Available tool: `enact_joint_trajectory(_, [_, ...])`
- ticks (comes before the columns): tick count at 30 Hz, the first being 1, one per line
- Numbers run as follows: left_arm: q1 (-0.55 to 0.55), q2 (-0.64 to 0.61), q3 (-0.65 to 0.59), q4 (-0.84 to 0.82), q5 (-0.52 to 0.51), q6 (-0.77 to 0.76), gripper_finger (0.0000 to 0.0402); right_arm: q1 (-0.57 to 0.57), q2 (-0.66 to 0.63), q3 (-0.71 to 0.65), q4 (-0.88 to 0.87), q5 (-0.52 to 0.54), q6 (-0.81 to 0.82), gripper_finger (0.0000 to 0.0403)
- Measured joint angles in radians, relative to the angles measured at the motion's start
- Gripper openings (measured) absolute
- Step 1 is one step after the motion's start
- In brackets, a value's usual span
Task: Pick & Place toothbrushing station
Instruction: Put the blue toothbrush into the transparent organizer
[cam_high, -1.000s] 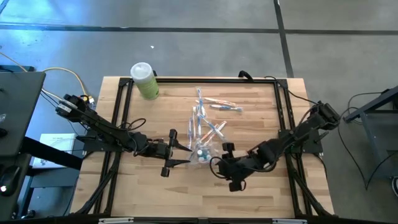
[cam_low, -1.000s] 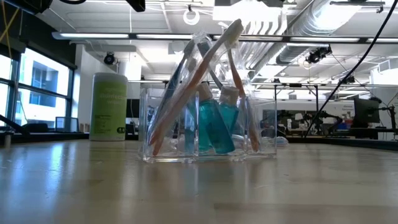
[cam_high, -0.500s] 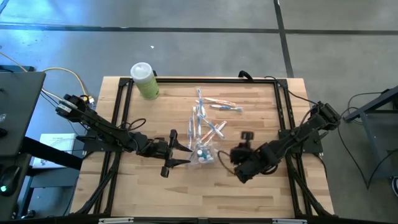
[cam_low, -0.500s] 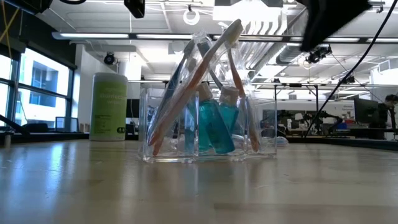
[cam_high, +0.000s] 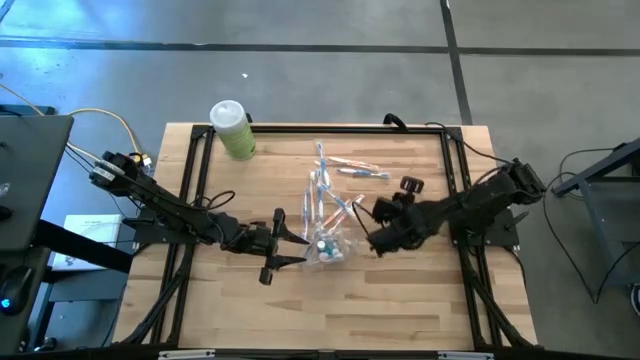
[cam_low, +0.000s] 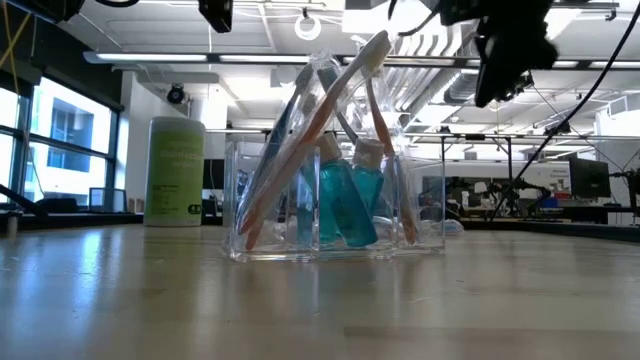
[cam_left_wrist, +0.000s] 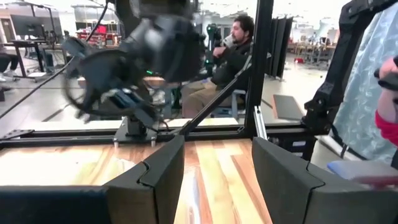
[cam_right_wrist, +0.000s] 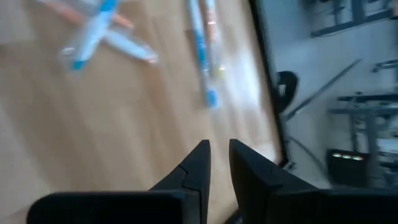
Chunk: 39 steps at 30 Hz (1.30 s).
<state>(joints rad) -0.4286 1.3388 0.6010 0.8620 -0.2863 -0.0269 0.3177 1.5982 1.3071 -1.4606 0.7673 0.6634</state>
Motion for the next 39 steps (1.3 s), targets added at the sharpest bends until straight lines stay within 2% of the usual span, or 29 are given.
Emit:
enact_joint_trajectory(5, [0.000,0.000,0.000,-0.036,-0.018,0.000,0.0183,-0.118,-0.035,-0.022,0.027,0.073,-0.099,0.0052])
enact_joint_trajectory(9, [0.000,0.000,0.000,-0.051,-0.030,0.000,0.0183,-0.235,-0.121,-0.093,0.116,0.032,-0.192,0.0052])
enact_joint_trajectory(12, [0.000,0.000,0.000,-0.058,-0.030,0.000,0.0183,-0.337,-0.230,-0.191,0.234,-0.057,-0.289,0.0052])
enact_joint_trajectory(15, [0.000,0.000,0.000,-0.066,-0.030,0.006,0.0183,-0.435,-0.345,-0.302,0.424,-0.156,-0.409,0.0052])
enact_joint_trajectory(19, [0.009,0.000,0.000,-0.072,-0.047,0.026,0.0183,-0.572,-0.464,-0.433,0.700,-0.409,-0.541,0.0052])
enact_joint_trajectory(21, [0.016,0.000,0.000,-0.072,-0.079,0.035,0.0183,-0.623,-0.485,-0.488,0.805,-0.531,-0.577,0.0052])
enact_joint_trajectory(22, [0.021,0.000,0.000,-0.073,-0.093,0.041,0.0183,-0.640,-0.486,-0.512,0.841,-0.560,-0.588,0.0052])
enact_joint_trajectory(24, [0.031,0.000,0.000,-0.075,-0.110,0.058,0.0183,-0.665,-0.478,-0.548,0.895,-0.538,-0.618,0.0052])
enact_joint_trajectory(27, [0.049,0.000,0.000,-0.082,-0.112,0.064,0.0183,-0.693,-0.436,-0.572,0.949,-0.449,-0.651,0.0053])
enact_joint_trajectory(30, [0.066,0.000,0.000,-0.105,-0.112,0.064,0.0183,-0.717,-0.392,-0.573,0.979,-0.463,-0.621,0.0065])
enact_joint_trajectory(34, [0.081,0.000,0.000,-0.133,-0.112,0.060,0.0183,-0.725,-0.331,-0.572,1.006,-0.470,-0.606,0.0110])
enact_joint_trajectory(39, [0.083,0.000,0.000,-0.152,-0.112,0.058,0.0183,-0.751,-0.268,-0.572,1.027,-0.380,-0.539,0.0177])
